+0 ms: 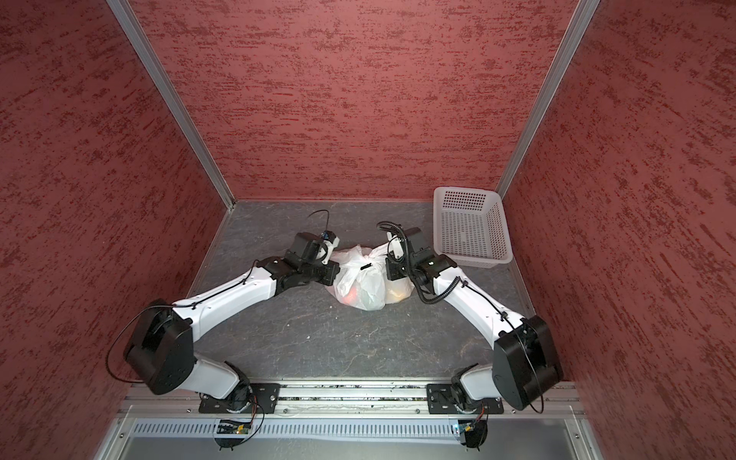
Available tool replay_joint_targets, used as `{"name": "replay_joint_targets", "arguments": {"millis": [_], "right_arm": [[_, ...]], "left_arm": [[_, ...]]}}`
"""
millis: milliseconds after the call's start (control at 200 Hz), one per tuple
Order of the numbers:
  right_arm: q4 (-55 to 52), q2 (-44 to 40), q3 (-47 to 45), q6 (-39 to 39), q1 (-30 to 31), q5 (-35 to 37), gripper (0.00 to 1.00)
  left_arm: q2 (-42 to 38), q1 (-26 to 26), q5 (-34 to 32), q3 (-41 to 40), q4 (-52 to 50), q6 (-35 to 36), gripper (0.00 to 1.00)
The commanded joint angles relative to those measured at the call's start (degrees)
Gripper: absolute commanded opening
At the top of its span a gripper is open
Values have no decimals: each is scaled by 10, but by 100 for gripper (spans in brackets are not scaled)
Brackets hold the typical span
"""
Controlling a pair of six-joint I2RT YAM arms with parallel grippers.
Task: Untie the knot of the plastic bag and take out the fruit
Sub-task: Untie the plastic bag at the center of the table.
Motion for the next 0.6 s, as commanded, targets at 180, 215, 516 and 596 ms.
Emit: {"name": "replay_joint_targets", "arguments": {"millis": [180, 215, 516, 596], "right_arm": [[20, -25, -45, 28, -101, 2, 0], [20, -22, -47, 31, -110, -1, 0], [10, -49, -21, -13, -110, -48, 50], [0, -82, -19, -38, -96, -35, 64]], "left_arm": [[-56, 129, 77, -93, 21, -42, 0], [-57, 136, 81, -98, 23, -44, 0], [-77, 69, 51, -68, 3, -25, 2], [-81, 41, 34, -48, -5, -19, 6]]}}
